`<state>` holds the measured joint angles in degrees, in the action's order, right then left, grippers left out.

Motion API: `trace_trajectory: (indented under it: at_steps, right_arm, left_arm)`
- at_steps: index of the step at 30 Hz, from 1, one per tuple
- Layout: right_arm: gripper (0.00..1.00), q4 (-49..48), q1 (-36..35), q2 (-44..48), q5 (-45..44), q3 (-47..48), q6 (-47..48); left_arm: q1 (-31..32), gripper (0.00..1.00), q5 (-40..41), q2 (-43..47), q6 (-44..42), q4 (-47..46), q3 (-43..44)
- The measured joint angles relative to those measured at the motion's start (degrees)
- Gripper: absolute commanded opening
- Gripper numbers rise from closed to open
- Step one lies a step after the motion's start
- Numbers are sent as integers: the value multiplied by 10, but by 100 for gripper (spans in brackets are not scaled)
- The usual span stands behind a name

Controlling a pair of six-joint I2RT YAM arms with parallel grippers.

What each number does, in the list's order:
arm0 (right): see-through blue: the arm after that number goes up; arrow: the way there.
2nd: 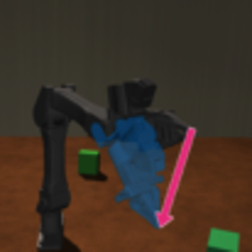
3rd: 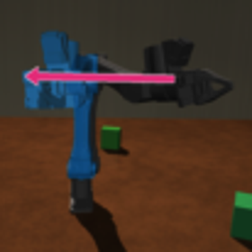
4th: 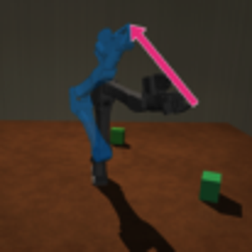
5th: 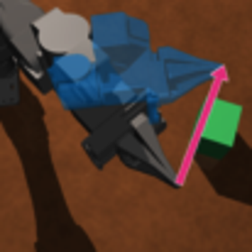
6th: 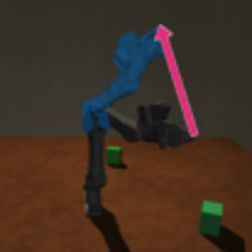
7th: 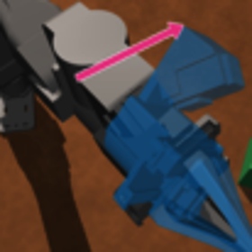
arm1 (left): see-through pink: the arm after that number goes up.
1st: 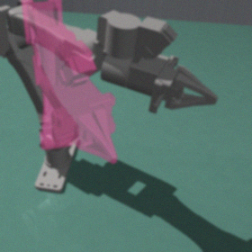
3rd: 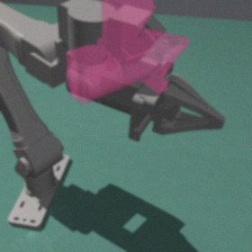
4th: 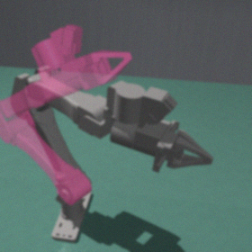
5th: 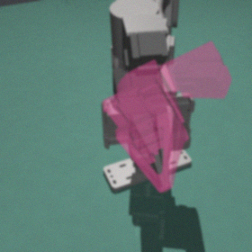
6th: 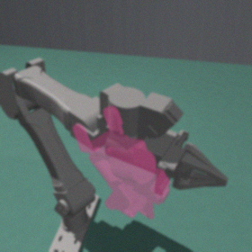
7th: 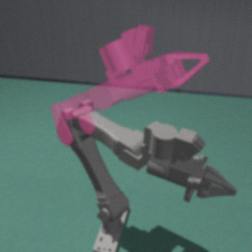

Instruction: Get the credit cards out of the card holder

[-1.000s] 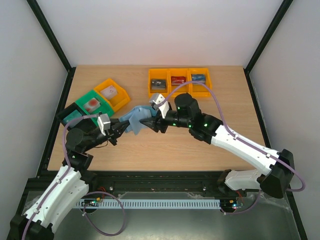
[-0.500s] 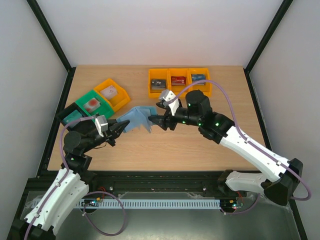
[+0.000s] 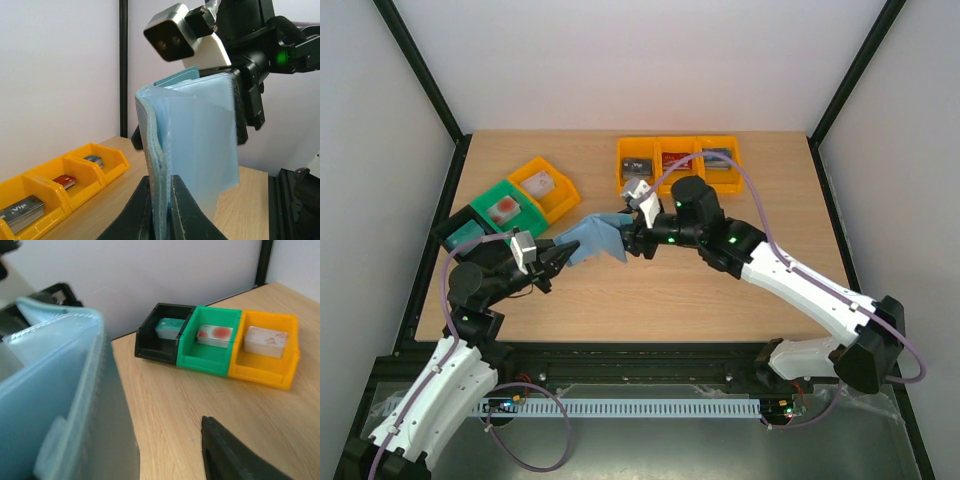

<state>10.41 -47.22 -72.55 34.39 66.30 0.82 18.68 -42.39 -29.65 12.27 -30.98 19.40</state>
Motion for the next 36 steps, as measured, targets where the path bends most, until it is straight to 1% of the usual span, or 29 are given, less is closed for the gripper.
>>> trace_trajectory:
  at_steps: [1, 2, 5, 12, 16, 17, 18, 19, 20, 21, 24, 26, 27, 36]
  right_arm:
    - [36, -5, -8, -9, 3, 0, -3]
    - [29, -9, -15, -15, 5, 1, -6]
    - [17, -19, -33, -27, 14, 2, -18]
    - [3, -42, -38, -44, 11, 9, -54]
    - [2, -45, -38, -52, 3, 12, -63]
    - [2, -45, -38, -52, 3, 12, -63]
    - [2, -44, -39, -52, 3, 13, -63]
    - [2, -45, -39, -52, 1, 14, -64]
    - [2, -45, -39, -52, 0, 15, -64]
    - [2, -45, -40, -52, -1, 16, -65]
    - [2, -44, -42, -52, -1, 23, -75]
    - [2, -43, -43, -56, -1, 33, -81]
    - [2, -43, -43, -59, -2, 40, -86]
    - [2, -37, -44, -87, -19, 54, -103]
  left_arm:
    - [0, 2, 0, 0, 0, 0, 0]
    - [0, 2, 0, 0, 1, 0, -1]
    - [0, 2, 4, 1, 3, 0, -5]
    - [-3, 2, 15, 5, 12, -4, -8]
    - [-3, 3, 19, 8, 17, -4, -12]
    - [-3, 11, 19, 8, 17, -4, -12]
    - [-3, 25, 19, 9, 16, -4, -12]
    - [-3, 42, 19, 9, 16, -4, -12]
    - [-3, 53, 18, 10, 14, -4, -12]
    - [-3, 61, 17, 11, 13, -4, -12]
    - [-3, 79, 18, 12, 11, -1, -13]
    - [-3, 96, 20, 12, 11, 0, -14]
    - [-3, 99, 21, 12, 12, 1, -15]
    - [-3, 99, 37, 12, 6, 3, -15]
